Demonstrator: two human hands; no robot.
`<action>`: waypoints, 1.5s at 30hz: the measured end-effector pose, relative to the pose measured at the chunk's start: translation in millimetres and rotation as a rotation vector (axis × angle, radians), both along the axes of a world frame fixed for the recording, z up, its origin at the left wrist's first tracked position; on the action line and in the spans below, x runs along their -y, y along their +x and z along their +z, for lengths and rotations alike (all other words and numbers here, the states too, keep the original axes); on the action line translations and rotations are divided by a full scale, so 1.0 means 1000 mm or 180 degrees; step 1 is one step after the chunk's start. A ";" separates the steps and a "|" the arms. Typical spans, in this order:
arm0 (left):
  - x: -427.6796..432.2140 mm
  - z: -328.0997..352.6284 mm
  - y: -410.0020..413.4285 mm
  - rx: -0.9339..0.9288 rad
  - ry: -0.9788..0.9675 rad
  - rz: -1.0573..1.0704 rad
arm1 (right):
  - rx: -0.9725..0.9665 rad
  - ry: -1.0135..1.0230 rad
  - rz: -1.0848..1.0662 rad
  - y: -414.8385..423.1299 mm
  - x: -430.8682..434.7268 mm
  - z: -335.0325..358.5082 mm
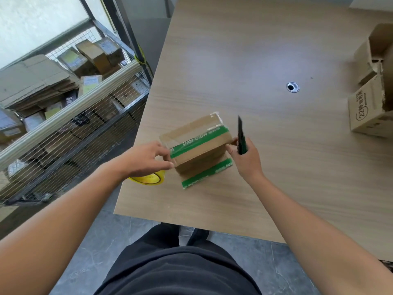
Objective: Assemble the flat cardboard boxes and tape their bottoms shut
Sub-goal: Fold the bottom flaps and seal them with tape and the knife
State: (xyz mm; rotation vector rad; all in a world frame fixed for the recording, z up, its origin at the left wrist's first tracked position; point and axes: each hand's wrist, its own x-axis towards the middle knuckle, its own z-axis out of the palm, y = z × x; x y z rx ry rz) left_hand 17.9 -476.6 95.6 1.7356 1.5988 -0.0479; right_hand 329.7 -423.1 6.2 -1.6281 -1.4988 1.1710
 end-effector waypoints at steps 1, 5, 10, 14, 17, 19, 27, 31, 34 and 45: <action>0.003 0.000 0.008 0.0149 -0.0045 -0.0001 | 0.0021 -0.0003 -0.0206 -0.002 -0.005 0.002; 0.015 0.000 0.049 0.0515 -0.0161 -0.0198 | -0.0518 -0.0297 -0.0682 -0.010 -0.005 0.017; 0.019 0.014 0.048 0.0790 0.0225 -0.0006 | -0.0802 -0.0611 -0.0369 -0.025 0.035 0.026; 0.013 0.019 0.020 0.0376 0.0562 0.0570 | -0.0657 -0.0600 -0.0298 -0.040 0.056 0.022; 0.009 0.014 0.022 0.0461 0.0030 0.0792 | -0.0539 -0.0522 -0.0204 -0.054 0.064 0.023; 0.011 0.010 0.031 0.0893 -0.0375 0.0999 | -0.0431 -0.0476 -0.0171 -0.059 0.063 0.023; 0.031 0.004 0.053 0.1204 -0.0368 0.0991 | -0.0014 -0.0499 0.0131 -0.031 0.048 0.032; 0.041 0.027 0.048 0.1177 -0.0097 0.1286 | -0.0057 0.0078 0.0208 -0.023 0.071 0.060; 0.050 0.055 0.050 0.1525 -0.0118 0.1433 | -0.0890 -0.0422 0.0866 -0.036 0.094 0.091; 0.061 0.076 0.064 0.1670 0.0055 0.1225 | -0.0783 -0.0284 0.0780 -0.065 0.108 0.119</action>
